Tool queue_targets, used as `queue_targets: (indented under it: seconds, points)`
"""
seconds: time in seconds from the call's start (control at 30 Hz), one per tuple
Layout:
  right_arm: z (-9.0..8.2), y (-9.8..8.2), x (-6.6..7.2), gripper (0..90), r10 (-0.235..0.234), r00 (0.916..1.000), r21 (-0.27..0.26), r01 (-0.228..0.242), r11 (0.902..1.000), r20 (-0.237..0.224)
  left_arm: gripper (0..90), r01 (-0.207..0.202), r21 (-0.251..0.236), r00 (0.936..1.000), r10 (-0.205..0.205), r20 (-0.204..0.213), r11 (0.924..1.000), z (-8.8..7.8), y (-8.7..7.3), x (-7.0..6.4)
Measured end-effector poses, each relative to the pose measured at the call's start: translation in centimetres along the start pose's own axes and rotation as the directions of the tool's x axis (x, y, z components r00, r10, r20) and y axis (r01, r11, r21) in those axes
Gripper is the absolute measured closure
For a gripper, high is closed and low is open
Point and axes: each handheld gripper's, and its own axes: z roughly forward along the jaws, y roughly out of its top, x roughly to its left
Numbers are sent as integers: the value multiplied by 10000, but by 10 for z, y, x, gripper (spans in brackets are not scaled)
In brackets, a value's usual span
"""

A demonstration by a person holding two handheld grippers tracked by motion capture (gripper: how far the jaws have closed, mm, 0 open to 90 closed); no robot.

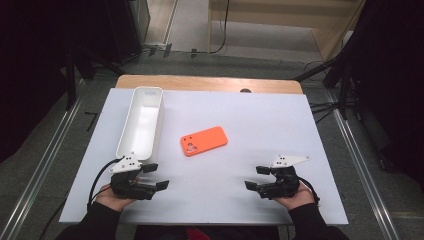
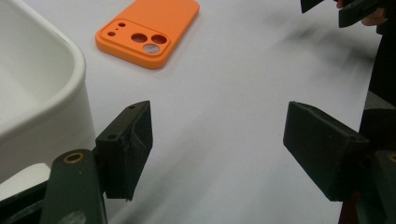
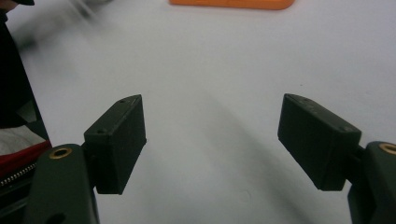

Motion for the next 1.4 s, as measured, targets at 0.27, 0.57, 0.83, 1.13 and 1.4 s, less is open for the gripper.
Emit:
queue_targets:
  seconds: [0.27,0.57,0.83,1.13,1.4]
  points:
    - [2,2,0,220,75,9999,110,-77,9999,112,244,28,-14,10000,-28,57,10000,-1,-1,0]
    - [5,4,0,220,120,9999,125,-120,9998,17,244,41,5,10000,-41,52,10000,-2,-2,-1]
    - [6,4,3,223,89,10000,309,-89,9995,-16,244,-68,79,10000,68,55,9999,-2,-2,-1]
    - [4,3,2,226,99,9999,132,-101,9999,101,244,31,-5,10000,-31,21,10000,-3,-2,-1]
    - [4,4,0,226,221,9997,145,-222,9996,75,244,56,-2,10000,-56,-28,10000,-3,-2,0]
